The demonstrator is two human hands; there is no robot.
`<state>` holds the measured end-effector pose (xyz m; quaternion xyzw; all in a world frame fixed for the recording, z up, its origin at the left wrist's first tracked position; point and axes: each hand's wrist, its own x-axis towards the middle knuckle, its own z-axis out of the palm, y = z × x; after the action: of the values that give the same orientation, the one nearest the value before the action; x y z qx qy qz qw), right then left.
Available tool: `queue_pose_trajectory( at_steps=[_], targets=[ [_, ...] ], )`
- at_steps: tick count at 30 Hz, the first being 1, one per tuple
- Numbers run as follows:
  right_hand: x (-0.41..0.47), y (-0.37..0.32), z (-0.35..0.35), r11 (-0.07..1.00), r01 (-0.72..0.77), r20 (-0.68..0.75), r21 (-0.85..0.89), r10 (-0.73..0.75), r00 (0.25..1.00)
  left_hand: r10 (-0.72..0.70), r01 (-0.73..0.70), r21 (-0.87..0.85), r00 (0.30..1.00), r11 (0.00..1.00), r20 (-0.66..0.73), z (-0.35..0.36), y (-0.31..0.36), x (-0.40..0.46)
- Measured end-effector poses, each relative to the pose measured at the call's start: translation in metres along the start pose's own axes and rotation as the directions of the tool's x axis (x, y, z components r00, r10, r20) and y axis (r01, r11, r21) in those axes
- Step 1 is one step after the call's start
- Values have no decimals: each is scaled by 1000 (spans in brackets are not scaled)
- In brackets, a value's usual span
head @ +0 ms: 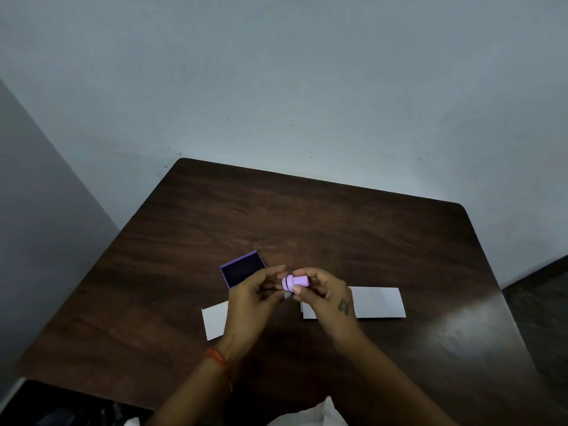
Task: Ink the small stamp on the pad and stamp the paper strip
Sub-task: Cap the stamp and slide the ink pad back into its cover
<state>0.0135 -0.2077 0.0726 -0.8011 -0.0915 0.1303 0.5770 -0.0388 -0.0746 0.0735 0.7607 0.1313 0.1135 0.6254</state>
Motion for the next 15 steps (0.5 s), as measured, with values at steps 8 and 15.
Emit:
queue_pose_trajectory(
  at_steps=[8,15],
  targets=[
    [2,-2,-7,982,-25,99,187,7,995,-24,34,-184,998,982,58,-4,-7,5],
    [5,-1,-12,983,-24,138,183,-1,990,-39,54,-239,997,969,67,-3,-8,8]
  ],
)
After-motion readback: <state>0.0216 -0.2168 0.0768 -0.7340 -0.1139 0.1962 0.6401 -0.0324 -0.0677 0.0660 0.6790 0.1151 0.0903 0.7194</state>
